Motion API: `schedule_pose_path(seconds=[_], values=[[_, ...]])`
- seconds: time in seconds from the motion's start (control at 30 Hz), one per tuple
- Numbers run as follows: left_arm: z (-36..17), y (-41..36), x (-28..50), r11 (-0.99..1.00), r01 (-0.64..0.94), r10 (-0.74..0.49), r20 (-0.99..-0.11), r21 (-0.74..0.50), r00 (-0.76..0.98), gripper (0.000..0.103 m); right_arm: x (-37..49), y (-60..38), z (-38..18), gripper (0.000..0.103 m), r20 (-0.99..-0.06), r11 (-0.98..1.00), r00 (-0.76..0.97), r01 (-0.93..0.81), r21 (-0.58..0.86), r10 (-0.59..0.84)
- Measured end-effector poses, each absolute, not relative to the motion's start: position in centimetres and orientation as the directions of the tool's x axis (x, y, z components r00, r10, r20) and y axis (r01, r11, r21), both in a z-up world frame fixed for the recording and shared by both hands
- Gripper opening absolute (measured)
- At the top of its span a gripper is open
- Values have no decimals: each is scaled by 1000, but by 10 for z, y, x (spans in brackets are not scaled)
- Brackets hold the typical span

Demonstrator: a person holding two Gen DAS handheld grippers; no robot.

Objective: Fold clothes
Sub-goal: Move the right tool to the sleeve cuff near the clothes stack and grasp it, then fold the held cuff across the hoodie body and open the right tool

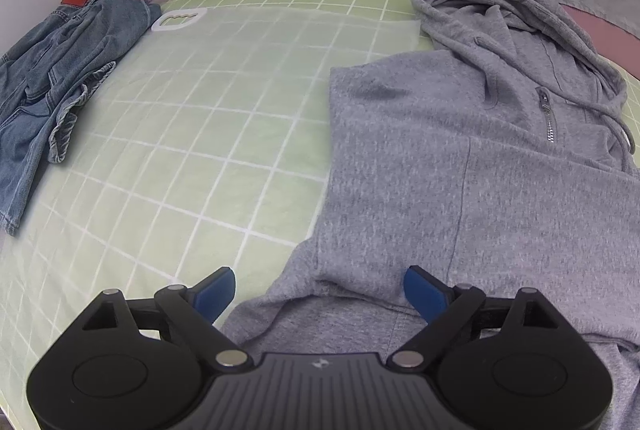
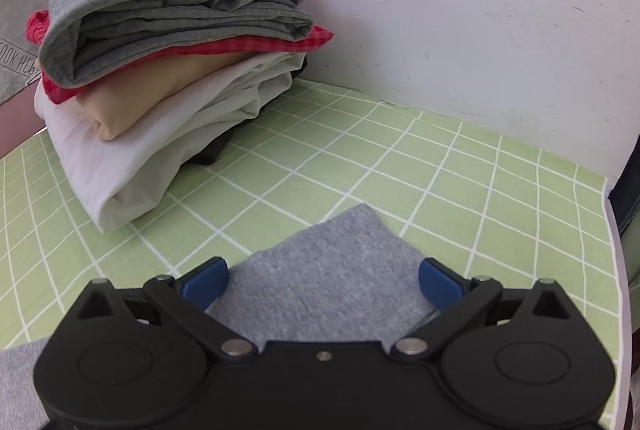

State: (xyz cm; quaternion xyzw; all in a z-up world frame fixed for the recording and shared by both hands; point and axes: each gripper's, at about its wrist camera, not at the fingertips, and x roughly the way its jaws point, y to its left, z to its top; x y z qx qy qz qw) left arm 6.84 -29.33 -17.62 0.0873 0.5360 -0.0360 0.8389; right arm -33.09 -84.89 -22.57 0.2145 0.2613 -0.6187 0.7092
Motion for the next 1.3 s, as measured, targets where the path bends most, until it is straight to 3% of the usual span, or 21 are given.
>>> schedule_pose_path(seconds=[0.3,0.37,0.47,0.53,0.63,0.7,1.03,1.3], values=[[-179,-287,70,990,117,27,-913,81,406,96,-338,-851,-227,103,-643,202,154,979,-2,-750],[-179,-286,70,991,114,22,-914,74,406,96,-338,-849,-224,98,-654,234,177,972,-1,-735],[-180,-283,69,994,98,11,-915,55,404,96,-338,-841,-219,73,-656,283,215,959,2,-723],[-181,-280,69,996,86,0,-916,38,401,96,-339,-835,-215,46,-659,299,230,954,9,-716],[-182,-277,69,997,79,-13,-917,20,399,97,-343,-826,-212,24,-667,294,242,955,36,-705],[-182,-277,69,997,79,-19,-916,14,400,97,-346,-819,-210,16,-675,286,253,956,65,-693],[-189,-267,68,997,68,-55,-909,-30,414,103,-331,-748,-207,13,-691,314,396,916,251,-604],[-192,-263,66,993,100,-95,-895,-57,435,103,-273,-688,-214,13,-671,394,626,777,491,-397]])
